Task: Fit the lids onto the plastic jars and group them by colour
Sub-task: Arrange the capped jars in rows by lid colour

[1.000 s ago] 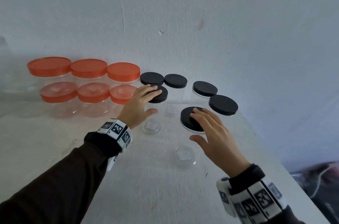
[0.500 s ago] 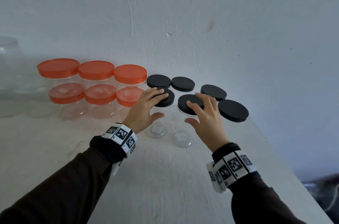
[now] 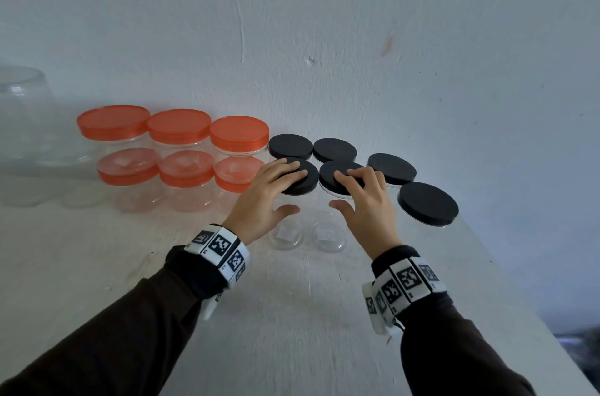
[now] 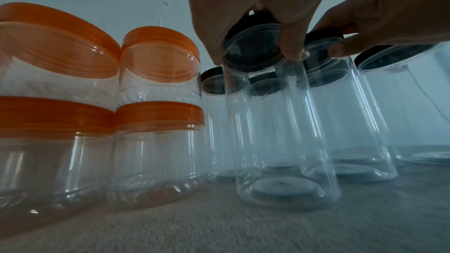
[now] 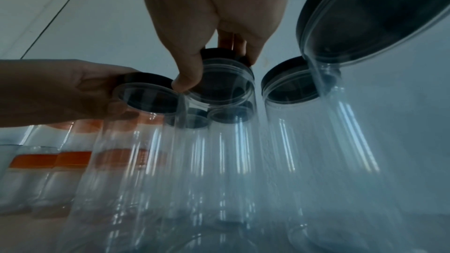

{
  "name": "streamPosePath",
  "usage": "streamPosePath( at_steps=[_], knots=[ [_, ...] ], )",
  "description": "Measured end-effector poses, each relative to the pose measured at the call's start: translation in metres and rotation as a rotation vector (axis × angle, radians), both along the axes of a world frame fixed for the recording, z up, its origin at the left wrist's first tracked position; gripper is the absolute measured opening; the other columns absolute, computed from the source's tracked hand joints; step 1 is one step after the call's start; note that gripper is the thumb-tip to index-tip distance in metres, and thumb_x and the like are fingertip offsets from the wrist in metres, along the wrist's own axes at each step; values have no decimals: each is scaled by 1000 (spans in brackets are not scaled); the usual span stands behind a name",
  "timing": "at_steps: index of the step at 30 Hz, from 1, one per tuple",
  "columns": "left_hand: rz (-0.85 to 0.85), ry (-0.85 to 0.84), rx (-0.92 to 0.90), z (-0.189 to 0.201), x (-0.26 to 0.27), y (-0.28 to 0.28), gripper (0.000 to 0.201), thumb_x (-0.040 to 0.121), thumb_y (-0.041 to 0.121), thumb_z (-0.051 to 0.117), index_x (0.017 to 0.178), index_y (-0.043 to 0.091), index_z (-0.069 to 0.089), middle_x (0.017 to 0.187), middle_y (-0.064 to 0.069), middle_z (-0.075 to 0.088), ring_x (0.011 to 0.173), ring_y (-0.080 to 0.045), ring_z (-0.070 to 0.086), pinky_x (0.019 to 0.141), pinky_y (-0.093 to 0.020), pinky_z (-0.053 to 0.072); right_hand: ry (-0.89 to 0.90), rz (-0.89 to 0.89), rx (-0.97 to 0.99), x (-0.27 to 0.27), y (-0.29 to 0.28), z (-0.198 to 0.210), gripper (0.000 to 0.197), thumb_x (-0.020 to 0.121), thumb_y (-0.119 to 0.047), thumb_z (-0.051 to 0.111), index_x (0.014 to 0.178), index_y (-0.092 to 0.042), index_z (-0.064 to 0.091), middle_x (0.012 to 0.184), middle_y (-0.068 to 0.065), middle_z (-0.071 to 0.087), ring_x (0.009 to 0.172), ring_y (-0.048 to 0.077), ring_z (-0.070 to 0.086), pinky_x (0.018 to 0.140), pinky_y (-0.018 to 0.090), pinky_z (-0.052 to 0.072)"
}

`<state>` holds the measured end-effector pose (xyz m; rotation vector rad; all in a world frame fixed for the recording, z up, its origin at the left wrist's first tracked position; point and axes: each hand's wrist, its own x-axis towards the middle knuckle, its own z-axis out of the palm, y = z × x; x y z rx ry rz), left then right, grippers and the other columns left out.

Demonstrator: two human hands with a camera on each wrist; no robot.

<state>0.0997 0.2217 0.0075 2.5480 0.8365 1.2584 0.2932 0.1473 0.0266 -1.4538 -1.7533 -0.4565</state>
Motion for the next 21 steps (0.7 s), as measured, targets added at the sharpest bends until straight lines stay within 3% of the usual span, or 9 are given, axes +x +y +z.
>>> streamPosePath(
  at_steps=[13,15,18,21],
  knots=[
    [-4,-1,-6,0,-1,-1,61,76,20,74,131,13,50,138,-4,46,133,-15,28,107,-31,24,-17,-38,-41,-6,3,3,51,61,-13,85,107,-5,65,99,16,60,97,21,41,52,29,48],
    [-3,0,-16,1,0,-2,60,76,20,74,131,13,50,138,-3,46,133,-15,28,107,-30,23,-27,-40,-88,-6,-1,8,53,65,-17,83,112,-5,62,101,14,60,99,26,49,66,41,55],
    [7,5,-30,1,0,-1,60,77,19,74,132,15,50,138,-2,46,134,-18,29,108,-30,22,-46,-64,-102,1,-11,18,50,78,-33,69,120,-8,58,106,10,60,103,30,53,94,55,43],
    [4,10,-48,2,-1,-1,60,77,20,72,133,17,49,139,0,44,135,-19,28,108,-30,20,-62,-155,-103,19,-27,27,51,80,-47,53,115,-11,61,111,9,59,108,32,51,94,56,41]
  ],
)
